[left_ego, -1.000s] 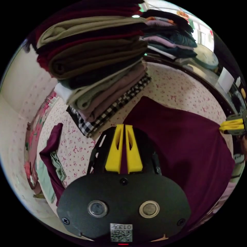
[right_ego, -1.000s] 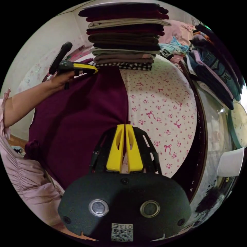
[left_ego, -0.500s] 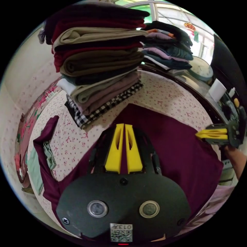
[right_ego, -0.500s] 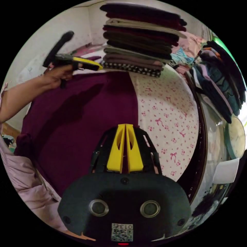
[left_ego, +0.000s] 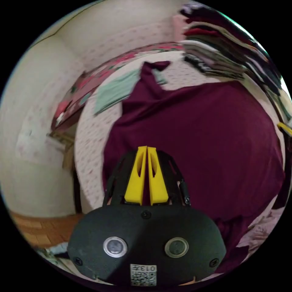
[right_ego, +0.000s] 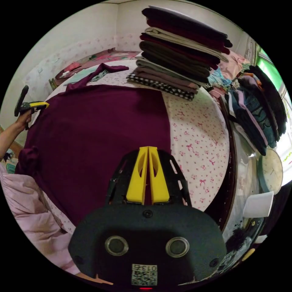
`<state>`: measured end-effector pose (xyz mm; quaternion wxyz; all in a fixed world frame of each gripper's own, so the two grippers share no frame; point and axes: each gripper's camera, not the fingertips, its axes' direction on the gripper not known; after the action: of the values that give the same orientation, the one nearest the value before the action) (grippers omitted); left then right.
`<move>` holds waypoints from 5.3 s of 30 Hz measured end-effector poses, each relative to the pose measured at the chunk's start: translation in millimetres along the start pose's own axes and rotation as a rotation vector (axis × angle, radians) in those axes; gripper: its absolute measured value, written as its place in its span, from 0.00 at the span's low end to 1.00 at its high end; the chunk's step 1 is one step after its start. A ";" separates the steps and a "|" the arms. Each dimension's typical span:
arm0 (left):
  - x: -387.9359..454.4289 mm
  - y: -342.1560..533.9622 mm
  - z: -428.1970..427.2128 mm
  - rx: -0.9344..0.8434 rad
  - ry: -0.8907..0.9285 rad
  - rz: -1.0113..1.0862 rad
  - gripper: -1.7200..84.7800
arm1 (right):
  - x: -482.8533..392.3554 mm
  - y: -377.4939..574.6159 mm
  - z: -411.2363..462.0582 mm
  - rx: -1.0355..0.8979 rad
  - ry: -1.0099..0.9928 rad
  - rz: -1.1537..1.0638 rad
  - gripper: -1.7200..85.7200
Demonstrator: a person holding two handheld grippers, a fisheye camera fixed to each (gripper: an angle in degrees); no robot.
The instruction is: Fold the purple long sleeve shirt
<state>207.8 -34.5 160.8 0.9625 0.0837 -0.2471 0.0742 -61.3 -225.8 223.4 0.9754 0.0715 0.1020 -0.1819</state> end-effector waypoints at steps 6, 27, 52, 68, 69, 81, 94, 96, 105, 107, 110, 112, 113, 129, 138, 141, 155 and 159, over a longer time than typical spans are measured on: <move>-119.8 76.9 -2.5 -0.067 0.022 -0.435 0.03 | -64.9 -24.7 10.2 -0.004 -0.125 -0.130 0.02; -87.1 -14.5 13.1 0.085 0.131 -0.069 0.06 | -149.5 -160.6 94.7 -0.014 -0.192 -0.336 0.02; -89.8 -129.0 96.1 0.138 0.346 0.006 0.02 | -165.1 -282.6 166.4 0.031 -0.484 -0.264 0.02; -48.0 91.8 14.5 -0.026 0.607 0.323 0.02 | -171.0 -25.1 21.9 -0.122 -0.545 -0.370 0.02; -40.1 104.7 18.5 -0.066 0.583 0.354 0.02 | -178.2 -9.4 14.6 -0.139 -0.544 -0.385 0.02; -79.3 171.9 -39.5 0.023 0.568 0.330 0.07 | -203.9 83.7 -63.3 -0.071 -0.409 -0.412 0.04; -91.4 230.2 -15.0 -0.187 0.724 0.124 0.17 | -172.5 164.1 -90.4 -0.174 -0.157 -0.280 0.11; -77.1 232.8 -7.8 -0.232 0.727 0.131 0.14 | -164.5 173.5 -96.1 -0.166 -0.125 -0.247 0.12; -112.2 251.0 -23.3 -0.127 0.774 0.165 0.03 | -141.6 198.3 -118.4 -0.158 -0.026 -0.145 0.13; -141.1 254.6 -38.8 -0.032 0.783 0.113 0.03 | -140.1 202.7 -121.2 -0.161 0.000 -0.162 0.14; -182.9 259.0 -71.0 0.156 0.775 0.029 0.03 | -142.3 202.9 -125.1 -0.143 0.041 -0.190 0.15; -210.0 264.4 -92.6 0.299 0.783 -0.047 0.03 | -146.4 201.3 -126.1 -0.126 0.049 -0.223 0.15; -215.8 266.3 -96.9 0.331 0.788 -0.064 0.03 | -150.3 200.1 -123.8 -0.131 0.059 -0.251 0.15; -292.2 258.6 -156.2 0.734 0.759 -0.253 0.03 | -101.2 142.5 -166.2 0.042 0.035 -0.096 0.04; -260.8 105.5 -97.1 0.588 0.734 -0.156 0.03 | -64.0 48.4 -102.9 -0.077 0.013 -0.155 0.05; -241.7 70.2 -49.4 0.462 0.695 -0.226 0.04 | -50.0 23.7 -66.6 -0.147 -0.014 -0.137 0.06; -144.5 180.0 -38.2 0.087 0.557 0.065 0.15 | 39.8 97.4 -91.4 -0.062 -0.159 0.182 0.12; -70.3 216.2 -45.1 -0.034 0.446 0.295 0.17 | 37.3 101.0 -71.0 -0.062 -0.202 0.227 0.12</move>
<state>128.0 178.0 114.4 0.9732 0.0124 -0.0397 0.2263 -2.3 -132.7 156.6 0.9967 0.0339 0.0003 -0.0734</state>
